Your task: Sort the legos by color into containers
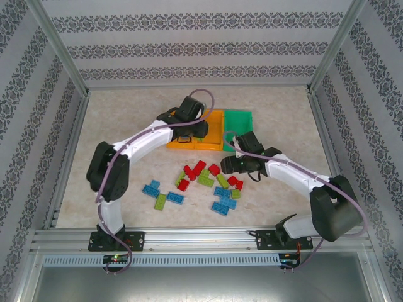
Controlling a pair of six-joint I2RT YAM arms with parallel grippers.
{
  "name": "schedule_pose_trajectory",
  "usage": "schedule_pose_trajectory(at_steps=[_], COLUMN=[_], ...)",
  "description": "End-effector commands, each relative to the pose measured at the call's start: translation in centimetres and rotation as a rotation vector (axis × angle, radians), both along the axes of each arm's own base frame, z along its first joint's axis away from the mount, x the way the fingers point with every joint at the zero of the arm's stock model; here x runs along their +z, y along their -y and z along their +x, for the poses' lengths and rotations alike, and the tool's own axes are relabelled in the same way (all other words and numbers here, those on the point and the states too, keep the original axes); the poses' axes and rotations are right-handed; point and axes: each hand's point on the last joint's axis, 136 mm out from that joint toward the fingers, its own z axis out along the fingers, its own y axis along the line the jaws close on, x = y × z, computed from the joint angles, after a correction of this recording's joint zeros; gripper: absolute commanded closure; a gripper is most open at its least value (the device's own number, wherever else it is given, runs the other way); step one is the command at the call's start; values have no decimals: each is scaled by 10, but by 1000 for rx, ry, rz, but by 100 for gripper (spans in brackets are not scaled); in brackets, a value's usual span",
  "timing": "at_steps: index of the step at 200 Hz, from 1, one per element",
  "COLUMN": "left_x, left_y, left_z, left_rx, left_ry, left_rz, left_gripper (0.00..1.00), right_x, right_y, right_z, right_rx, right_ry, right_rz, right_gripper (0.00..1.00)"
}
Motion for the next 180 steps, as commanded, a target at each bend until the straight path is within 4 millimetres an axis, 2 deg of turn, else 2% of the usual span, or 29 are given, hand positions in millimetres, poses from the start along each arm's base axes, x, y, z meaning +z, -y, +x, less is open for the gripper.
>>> schedule_pose_trajectory(at_steps=[1, 48, 79, 114, 149, 180], left_x=[-7, -21, -20, -3, 19, 24], left_y=[16, 22, 25, 26, 14, -6], left_z=[10, 39, 49, 47, 40, 29], left_rx=[-10, 61, 93, 116, 153, 195], left_ry=[-33, -23, -21, -2, 29, 23], left_rz=[-9, 18, 3, -59, -103, -123], left_gripper=[81, 74, 60, 40, 29, 23], right_x=[4, 0, -3, -12, -16, -19], right_y=[-7, -32, -47, -54, -61, -70], right_z=[2, -4, -5, -2, -1, -3], right_rx=[7, 95, 187, 224, 254, 297], right_ry=[56, 92, 83, 53, 43, 22], right_rz=[8, 33, 14, -16, -19, -11], right_gripper=[29, 29, 29, 31, 31, 32])
